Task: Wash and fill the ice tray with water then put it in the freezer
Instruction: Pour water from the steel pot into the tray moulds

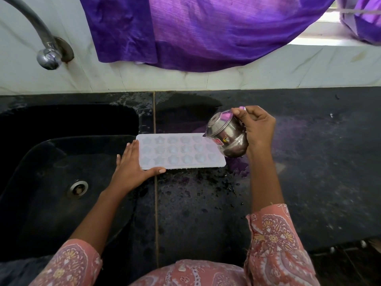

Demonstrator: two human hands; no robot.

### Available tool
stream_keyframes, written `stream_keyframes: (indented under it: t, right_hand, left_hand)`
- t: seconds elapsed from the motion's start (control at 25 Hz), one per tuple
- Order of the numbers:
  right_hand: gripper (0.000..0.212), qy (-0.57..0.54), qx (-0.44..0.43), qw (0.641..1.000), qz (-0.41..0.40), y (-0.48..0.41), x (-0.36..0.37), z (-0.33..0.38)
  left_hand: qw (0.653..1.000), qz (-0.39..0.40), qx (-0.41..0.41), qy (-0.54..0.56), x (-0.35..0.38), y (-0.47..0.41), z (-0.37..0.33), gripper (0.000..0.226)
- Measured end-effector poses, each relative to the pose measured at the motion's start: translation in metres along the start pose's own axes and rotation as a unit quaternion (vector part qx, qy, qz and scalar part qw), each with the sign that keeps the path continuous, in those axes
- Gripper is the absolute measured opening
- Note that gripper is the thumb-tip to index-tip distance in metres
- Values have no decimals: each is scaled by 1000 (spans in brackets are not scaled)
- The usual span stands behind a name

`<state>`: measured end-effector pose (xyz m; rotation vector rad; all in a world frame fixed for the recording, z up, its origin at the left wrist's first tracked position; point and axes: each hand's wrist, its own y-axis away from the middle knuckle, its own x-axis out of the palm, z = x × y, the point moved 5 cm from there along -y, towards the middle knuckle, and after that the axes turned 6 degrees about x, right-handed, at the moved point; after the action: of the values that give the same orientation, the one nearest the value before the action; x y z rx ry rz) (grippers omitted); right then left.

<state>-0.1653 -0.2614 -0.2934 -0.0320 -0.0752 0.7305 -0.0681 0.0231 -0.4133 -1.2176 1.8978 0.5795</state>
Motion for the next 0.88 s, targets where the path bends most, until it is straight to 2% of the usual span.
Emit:
stream_keyframes:
  t: [0.88]
  right_hand:
    - [16, 33, -20, 999, 3, 3, -1, 6]
  left_hand:
    - [1000, 0, -2, 4, 0, 1, -1, 128]
